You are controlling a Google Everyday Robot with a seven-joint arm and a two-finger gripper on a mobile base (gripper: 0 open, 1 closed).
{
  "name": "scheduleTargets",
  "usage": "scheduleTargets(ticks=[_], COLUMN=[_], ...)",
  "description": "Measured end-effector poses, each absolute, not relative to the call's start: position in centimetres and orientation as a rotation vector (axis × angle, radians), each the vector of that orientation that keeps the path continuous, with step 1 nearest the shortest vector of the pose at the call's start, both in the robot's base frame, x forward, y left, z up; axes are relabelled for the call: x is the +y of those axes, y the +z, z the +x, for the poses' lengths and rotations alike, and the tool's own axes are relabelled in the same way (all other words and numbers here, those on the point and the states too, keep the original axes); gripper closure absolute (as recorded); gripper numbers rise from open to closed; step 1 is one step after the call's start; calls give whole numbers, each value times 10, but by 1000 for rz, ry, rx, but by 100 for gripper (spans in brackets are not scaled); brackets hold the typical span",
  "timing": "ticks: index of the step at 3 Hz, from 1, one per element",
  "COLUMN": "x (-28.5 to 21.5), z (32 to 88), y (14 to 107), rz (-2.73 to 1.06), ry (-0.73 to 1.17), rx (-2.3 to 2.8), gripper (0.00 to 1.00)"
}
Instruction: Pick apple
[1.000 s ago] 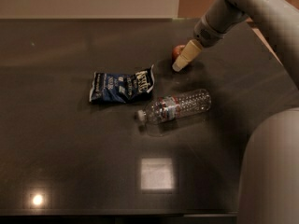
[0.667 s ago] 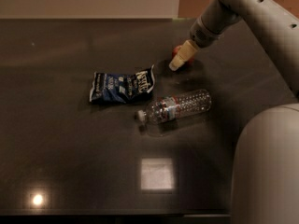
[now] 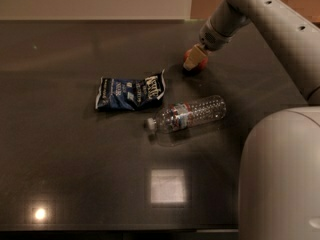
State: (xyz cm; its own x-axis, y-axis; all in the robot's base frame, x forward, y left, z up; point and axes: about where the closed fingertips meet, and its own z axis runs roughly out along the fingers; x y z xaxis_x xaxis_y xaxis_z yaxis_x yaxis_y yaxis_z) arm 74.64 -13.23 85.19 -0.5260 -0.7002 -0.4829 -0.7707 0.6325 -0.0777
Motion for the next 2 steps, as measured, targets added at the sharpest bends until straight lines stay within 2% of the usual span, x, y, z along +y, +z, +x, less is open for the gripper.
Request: scheduleTargets(ticks=[2], x=[-132], z=[737], y=[872], rz=[-1162], ry=[226], rx=[2345], gripper=[86])
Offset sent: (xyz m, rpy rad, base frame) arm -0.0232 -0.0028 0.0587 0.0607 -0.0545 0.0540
